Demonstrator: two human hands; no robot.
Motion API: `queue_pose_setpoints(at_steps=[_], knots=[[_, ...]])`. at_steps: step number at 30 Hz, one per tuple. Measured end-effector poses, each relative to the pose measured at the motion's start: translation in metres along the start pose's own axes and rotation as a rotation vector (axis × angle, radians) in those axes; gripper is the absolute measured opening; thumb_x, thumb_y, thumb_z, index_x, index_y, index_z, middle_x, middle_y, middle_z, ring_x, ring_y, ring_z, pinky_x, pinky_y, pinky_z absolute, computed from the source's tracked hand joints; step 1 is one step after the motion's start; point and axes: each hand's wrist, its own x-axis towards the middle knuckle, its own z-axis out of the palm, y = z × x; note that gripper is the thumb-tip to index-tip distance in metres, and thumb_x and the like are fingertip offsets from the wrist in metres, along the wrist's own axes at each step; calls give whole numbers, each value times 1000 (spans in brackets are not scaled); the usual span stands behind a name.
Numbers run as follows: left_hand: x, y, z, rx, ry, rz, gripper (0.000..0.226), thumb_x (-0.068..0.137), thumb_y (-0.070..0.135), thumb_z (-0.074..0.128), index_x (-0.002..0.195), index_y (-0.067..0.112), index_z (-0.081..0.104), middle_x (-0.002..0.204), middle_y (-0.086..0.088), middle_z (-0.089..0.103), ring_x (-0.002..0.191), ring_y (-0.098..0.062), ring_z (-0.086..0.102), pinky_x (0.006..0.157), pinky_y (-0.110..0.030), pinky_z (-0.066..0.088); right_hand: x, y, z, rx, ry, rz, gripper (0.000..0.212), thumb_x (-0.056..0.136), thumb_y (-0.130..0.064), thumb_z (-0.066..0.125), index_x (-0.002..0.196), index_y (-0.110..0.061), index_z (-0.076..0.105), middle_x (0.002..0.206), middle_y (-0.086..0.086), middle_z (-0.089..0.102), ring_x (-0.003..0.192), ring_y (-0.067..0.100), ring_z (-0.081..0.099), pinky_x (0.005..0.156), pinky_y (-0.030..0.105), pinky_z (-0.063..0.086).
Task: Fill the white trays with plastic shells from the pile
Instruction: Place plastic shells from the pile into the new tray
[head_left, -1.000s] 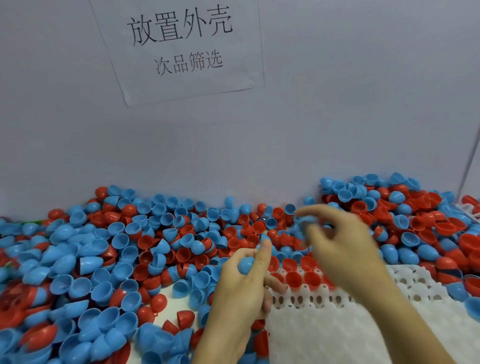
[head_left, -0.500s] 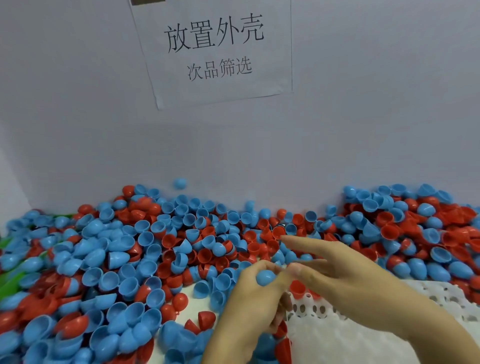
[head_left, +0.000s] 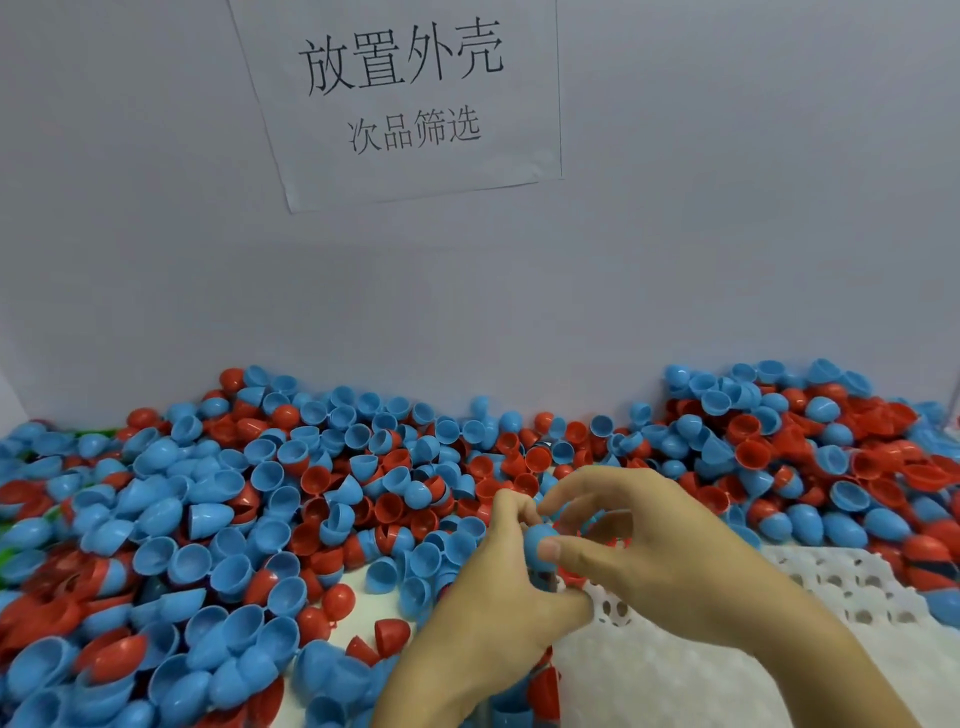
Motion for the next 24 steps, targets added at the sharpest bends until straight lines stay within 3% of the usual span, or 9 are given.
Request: queue_pose_setpoints(at_steps=[2,5,7,10,14,17,19,22,24], knots=[[1,1,2,11,20,32,47,69,23,63,109,25,39,92,0,54,73,-5,52,67,-19,51,1,1,1,-23,53,-19,14,82,-43,75,93,-43,67,92,-30,66,84,-5,67,73,22,58],[2,-2,2,-82,82,69,43,85,17,69,117,30,44,112,0,66,95,-11,69,84,-30,60,1,5,-3,48,111,-34,14,88,-29,72,96,-41,69,92,-25,69,86,-3,68,79,22,59],[4,-2,1,-239,171,88,35,91,11,70,118,27,53,110,1,71,101,-14,72,84,-29,60,1,10,-8,160,164,-13,16,91,-23,70,102,-35,70,92,-15,73,85,1,71,79,25,60],[7,-3,-1,-347,313,160,31,85,10,77,109,23,64,101,3,75,96,-16,74,76,-22,58,0,15,-13,230,191,21,19,92,-19,68,104,-34,69,98,-7,74,84,4,73,79,28,61],[8,-4,0,-146,439,265,46,76,7,85,108,29,59,96,14,72,95,-8,71,78,-15,55,1,20,-16,68,228,33,22,89,-22,71,97,-43,67,96,-16,71,88,-3,68,79,23,57],[7,-4,2,66,501,315,63,77,6,84,109,49,50,101,23,62,100,-6,65,84,-20,56,2,20,-13,-76,231,15,9,92,-35,65,94,-43,68,93,-22,69,91,-11,61,76,17,54],[7,-3,6,202,504,358,74,80,6,81,107,62,41,103,28,56,103,-2,60,84,-15,53,3,19,-8,-145,175,25,10,93,-45,60,93,-41,69,88,-24,69,87,-13,60,72,15,53],[7,-1,11,281,480,407,90,83,2,77,105,77,32,105,29,51,106,1,56,82,-6,48,5,19,1,-124,97,62,38,96,-53,51,83,-25,73,78,-6,72,68,-3,63,59,14,48],[7,1,15,319,462,417,98,84,0,76,106,82,27,108,31,50,109,0,57,84,-10,51,7,18,3,-76,56,106,52,96,-56,48,80,-13,72,78,11,70,54,8,55,52,18,47]])
